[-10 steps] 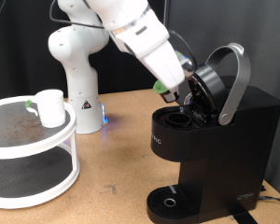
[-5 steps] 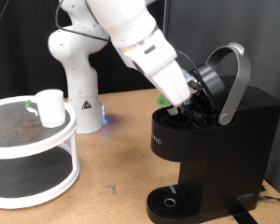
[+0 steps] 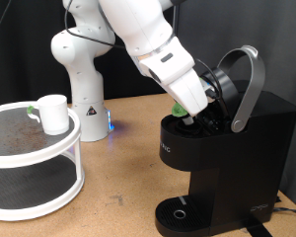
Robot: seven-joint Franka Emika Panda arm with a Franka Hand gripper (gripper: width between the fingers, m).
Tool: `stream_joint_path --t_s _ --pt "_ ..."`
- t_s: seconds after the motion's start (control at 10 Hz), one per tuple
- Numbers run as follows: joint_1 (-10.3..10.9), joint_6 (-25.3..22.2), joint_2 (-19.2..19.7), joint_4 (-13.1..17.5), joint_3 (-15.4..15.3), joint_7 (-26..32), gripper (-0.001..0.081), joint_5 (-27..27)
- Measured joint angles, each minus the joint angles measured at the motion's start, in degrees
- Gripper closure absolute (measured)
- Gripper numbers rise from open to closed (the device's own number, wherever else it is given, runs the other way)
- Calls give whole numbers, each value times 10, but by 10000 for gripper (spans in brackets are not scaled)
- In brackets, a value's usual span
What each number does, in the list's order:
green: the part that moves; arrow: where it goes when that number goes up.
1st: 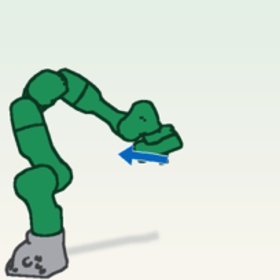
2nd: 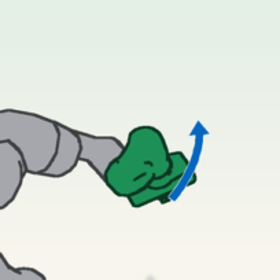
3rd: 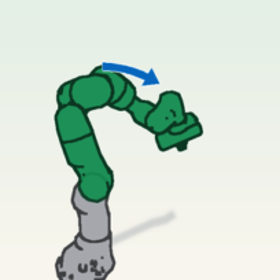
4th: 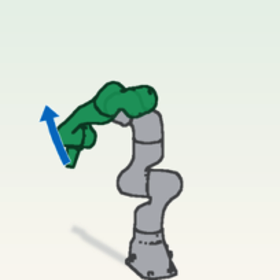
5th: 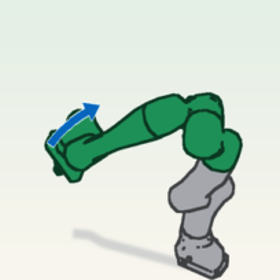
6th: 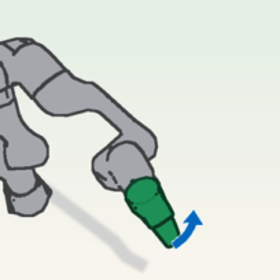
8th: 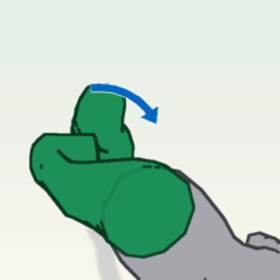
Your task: Make a cup of coffee with the keurig machine
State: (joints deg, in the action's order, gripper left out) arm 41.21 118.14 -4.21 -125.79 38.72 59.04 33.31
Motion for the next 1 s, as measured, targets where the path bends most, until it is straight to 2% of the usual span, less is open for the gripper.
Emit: stream_joint_path --t_s 0.5,0.9,1.0 --pt "0 30 16 -2 -5 -3 323 -2" --pt "0 30 28 1 -8 -3 323 -1" --pt "0 30 29 1 -7 -3 272 0"
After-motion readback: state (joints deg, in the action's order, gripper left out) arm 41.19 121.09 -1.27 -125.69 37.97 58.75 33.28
